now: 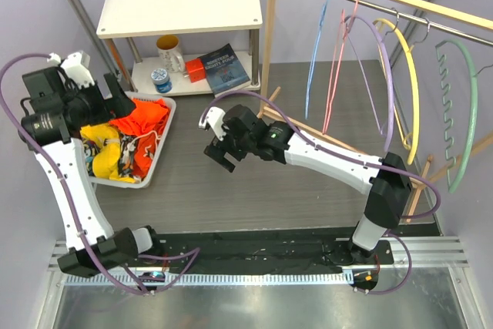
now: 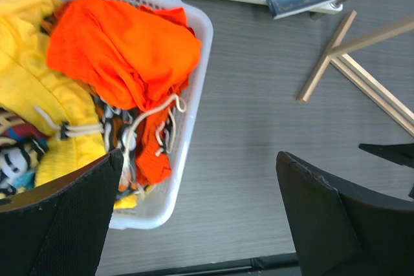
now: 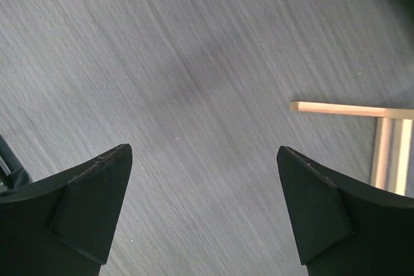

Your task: Place the shorts on the hanger

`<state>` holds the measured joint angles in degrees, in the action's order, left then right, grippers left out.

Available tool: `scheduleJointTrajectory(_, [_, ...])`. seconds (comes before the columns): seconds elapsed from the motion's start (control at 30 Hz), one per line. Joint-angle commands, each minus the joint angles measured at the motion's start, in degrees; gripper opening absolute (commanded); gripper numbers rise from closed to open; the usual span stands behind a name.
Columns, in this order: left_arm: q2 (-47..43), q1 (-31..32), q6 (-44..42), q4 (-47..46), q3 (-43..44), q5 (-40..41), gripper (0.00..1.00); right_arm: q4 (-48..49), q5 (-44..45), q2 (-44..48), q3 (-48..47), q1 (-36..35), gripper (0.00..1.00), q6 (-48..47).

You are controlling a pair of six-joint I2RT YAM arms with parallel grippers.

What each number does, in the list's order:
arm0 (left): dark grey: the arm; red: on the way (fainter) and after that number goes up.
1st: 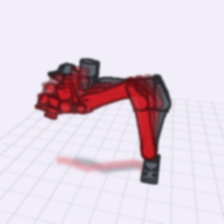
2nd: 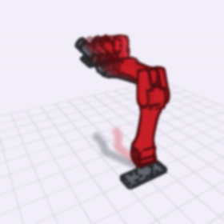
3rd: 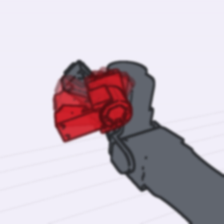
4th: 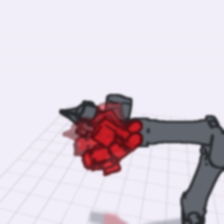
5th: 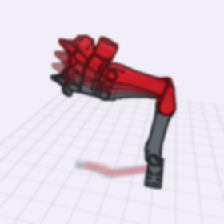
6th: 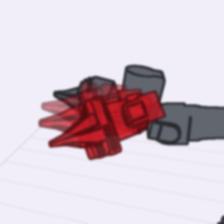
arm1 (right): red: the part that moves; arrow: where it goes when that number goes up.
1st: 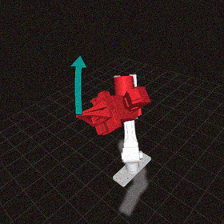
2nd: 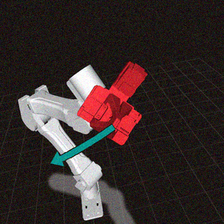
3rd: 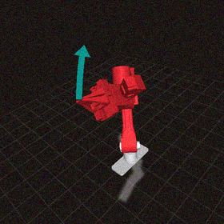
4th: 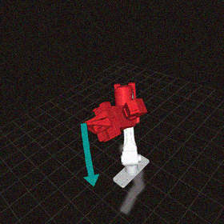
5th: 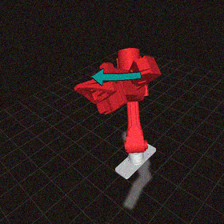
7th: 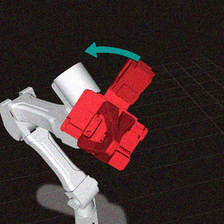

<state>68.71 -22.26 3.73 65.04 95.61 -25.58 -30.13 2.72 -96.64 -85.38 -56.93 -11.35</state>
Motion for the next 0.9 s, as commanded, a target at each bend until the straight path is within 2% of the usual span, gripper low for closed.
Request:
scheduleJointTrajectory(0.0, [5.6,-0.3,-3.0,2.9,9.9,-1.0,1.00,1.4,3.8,2.6,-3.9,0.1,0.99,-0.3])
scheduleJointTrajectory(0.17, [11.4,-0.3,-3.4,2.5,16.7,0.4,1.00,4.2,6.3,2.3,-3.9,0.4,0.99,4.0])
scheduleJointTrajectory(0.37, [21.1,-0.3,-3.0,6.1,28.7,8.4,1.00,4.3,5.8,1.4,-3.2,0.6,0.99,4.0])
scheduleJointTrajectory(0.47, [24.3,-0.3,-2.3,7.2,31.7,10.7,1.00,4.7,6.9,0.3,-3.3,0.6,0.99,4.8])
scheduleJointTrajectory(0.57, [25.3,-0.3,-3.5,4.0,28.0,10.2,1.00,4.8,6.5,-0.7,-4.0,0.6,0.99,4.9])
scheduleJointTrajectory(0.7, [24.7,-0.4,-5.2,-2.6,20.6,3.9,1.00,5.2,4.0,-1.8,-4.1,0.6,0.99,3.3])
scheduleJointTrajectory(0.87, [28.2,-0.2,-8.8,-4.6,19.3,2.1,1.00,3.6,3.7,-4.0,-5.5,0.7,0.99,3.0])
